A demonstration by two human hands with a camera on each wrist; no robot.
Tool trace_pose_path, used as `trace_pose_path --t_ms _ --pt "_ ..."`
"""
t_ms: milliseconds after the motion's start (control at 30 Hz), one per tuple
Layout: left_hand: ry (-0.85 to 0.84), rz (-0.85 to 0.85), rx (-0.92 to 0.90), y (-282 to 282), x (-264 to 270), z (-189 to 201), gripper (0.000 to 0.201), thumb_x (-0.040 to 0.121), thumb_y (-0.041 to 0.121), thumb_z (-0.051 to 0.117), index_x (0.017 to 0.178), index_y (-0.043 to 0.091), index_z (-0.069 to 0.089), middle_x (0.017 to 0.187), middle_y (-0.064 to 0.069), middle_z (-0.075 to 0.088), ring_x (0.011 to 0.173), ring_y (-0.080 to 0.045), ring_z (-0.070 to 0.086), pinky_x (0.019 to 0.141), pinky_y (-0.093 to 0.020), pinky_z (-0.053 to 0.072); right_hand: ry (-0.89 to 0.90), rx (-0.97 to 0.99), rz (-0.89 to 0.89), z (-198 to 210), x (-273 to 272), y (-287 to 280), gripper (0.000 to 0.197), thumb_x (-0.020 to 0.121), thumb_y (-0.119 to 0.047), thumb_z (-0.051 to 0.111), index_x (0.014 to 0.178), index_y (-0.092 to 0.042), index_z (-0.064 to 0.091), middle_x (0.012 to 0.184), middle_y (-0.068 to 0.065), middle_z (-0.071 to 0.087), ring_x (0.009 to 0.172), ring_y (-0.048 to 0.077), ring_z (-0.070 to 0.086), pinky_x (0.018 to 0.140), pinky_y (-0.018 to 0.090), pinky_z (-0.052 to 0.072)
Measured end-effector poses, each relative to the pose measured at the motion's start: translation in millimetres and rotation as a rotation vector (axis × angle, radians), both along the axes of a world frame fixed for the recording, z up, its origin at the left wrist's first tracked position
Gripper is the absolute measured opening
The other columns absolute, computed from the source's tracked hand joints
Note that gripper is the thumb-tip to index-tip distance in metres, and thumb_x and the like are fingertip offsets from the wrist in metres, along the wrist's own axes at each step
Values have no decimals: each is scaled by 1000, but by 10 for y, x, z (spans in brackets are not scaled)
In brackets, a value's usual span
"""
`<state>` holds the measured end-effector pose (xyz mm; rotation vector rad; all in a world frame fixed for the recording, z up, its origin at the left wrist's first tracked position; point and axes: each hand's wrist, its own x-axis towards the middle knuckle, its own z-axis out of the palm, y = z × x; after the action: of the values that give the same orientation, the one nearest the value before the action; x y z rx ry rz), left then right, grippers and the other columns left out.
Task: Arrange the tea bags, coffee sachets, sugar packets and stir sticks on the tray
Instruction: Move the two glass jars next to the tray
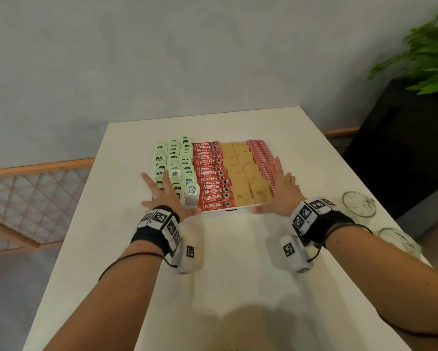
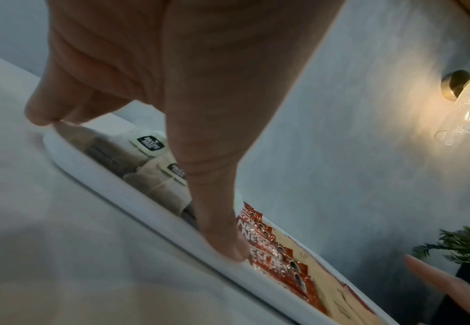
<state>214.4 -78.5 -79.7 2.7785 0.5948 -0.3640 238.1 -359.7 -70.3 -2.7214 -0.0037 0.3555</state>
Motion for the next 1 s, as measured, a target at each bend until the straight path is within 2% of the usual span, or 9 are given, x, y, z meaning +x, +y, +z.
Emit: trace_pose_path --t_ms 133,267,433,567,633,700,767,833,1000 --pt "-16 -1 31 -217 -57 97 136 63 76 69 146 34 -29 143 -14 -51 140 -58 13 111 -62 27 -15 4 62 183 -253 -302 154 52 -61 86 145 -29 -33 160 23 -6 148 39 -6 118 53 6" --pt "-65 -191 24 -820 -139 169 130 63 80 64 151 32 -19 150 -14 -43 140 -58 -8 108 -73 18 -38 10 41 394 -525 -818 147 57 -58 86 149 -31 -26 162 13 -10 149 36 -9 120 53 3" --pt "-75 -395 -59 -1721 -316 339 123 71 55 78 153 26 -8 150 -14 -42 141 -57 -9 112 -69 15 -57 -12 -56 526 -805 -1456 134 61 -53 86 153 -30 -9 162 12 1 149 33 -3 119 52 8" --pt "-58 -506 -27 -2207 -378 261 132 65 64 77 154 19 -9 149 -21 -41 144 -51 -12 116 -62 12 -1 5 -101 508 -990 -1850 138 54 -47 90 153 -34 -4 162 8 8 149 34 -1 117 56 5" --pt "-53 -551 -90 -2406 -466 262 125 65 59 80 153 22 0 152 -19 -36 145 -49 -7 117 -59 17 76 -21 -94 482 -1076 -1981 139 52 -42 91 152 -35 -5 160 7 16 148 36 7 117 56 8" --pt "-33 -601 -154 -2571 -576 266 117 67 53 82 152 26 5 154 -15 -34 146 -48 4 115 -54 26 174 -58 -72 460 -1151 -2074 139 50 -41 90 149 -42 -8 152 7 34 140 35 31 115 56 24" --pt "-8 -642 -172 -2692 -682 264 113 69 50 82 151 27 8 155 -13 -32 144 -45 17 112 -48 34 244 -68 -72 455 -1219 -2143 132 58 -36 87 148 -42 -10 138 9 51 119 28 53 104 46 45" --pt "9 -653 -185 -2777 -749 231 108 71 48 81 150 27 11 157 -12 -26 139 -43 29 107 -45 39 250 -79 -82 445 -1265 -2186 119 70 -31 82 151 -36 -5 131 10 56 110 26 58 96 38 50" --pt "43 -687 -291 -2901 -874 190 99 70 53 80 146 21 24 148 -10 28 127 -31 47 102 -43 43 233 10 -123 498 -1355 -2132 103 76 -38 80 152 -26 12 127 10 58 94 20 68 81 33 59"
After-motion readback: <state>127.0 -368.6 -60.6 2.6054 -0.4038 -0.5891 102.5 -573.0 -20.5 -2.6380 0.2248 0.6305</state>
